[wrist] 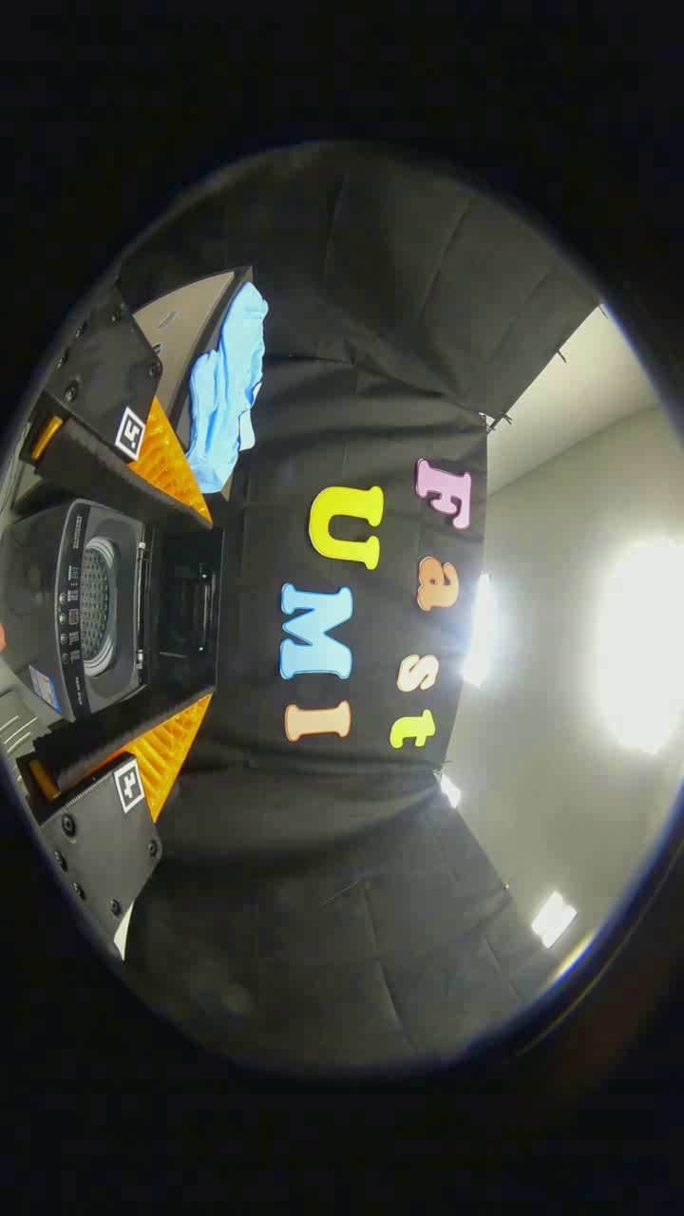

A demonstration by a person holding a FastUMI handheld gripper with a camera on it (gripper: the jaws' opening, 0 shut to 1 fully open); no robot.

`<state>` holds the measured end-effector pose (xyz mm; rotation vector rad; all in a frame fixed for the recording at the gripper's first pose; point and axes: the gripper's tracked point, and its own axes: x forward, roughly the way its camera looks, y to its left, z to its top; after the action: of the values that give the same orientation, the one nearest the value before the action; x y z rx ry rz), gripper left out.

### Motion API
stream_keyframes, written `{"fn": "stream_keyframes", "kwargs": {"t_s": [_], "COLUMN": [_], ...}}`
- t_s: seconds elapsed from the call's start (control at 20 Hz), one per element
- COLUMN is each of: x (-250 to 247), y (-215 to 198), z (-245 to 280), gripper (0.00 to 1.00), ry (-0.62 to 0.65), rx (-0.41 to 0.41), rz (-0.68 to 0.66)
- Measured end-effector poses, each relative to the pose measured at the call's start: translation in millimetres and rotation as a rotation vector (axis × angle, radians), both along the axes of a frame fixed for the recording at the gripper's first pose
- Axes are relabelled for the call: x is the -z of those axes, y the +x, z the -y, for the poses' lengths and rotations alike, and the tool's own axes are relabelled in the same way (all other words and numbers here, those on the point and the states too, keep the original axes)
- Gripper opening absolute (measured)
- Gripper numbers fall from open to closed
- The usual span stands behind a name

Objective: Put the clothes into the washing machine and then close the washing machine lid.

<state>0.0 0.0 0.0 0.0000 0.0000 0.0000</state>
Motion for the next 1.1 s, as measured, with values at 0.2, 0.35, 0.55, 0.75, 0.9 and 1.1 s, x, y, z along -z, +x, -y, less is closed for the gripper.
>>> {"fn": "stream_keyframes", "kwargs": {"t_s": [0.2, 0.35, 0.55, 0.75, 0.9, 1.1], "x": [-3.8, -4.3, -1.1, 0.5, 2.2, 4.5], "y": [-3.1, -6.4, -8.9, -10.3, -11.0, -10.7], "z": [1.4, 6.3, 13.7, 16.4, 16.2, 16.2], "gripper": [0.98, 0.98, 0.98, 0.98, 0.98, 0.98], "ry": [-0.003, -0.003, -0.001, -0.004, -0.004, 0.002], "rx": [0.009, 0.020, 0.039, 0.046, 0.045, 0.045], "rz": [0.010, 0.017, 0.008, 0.003, -0.001, -0.005]}}
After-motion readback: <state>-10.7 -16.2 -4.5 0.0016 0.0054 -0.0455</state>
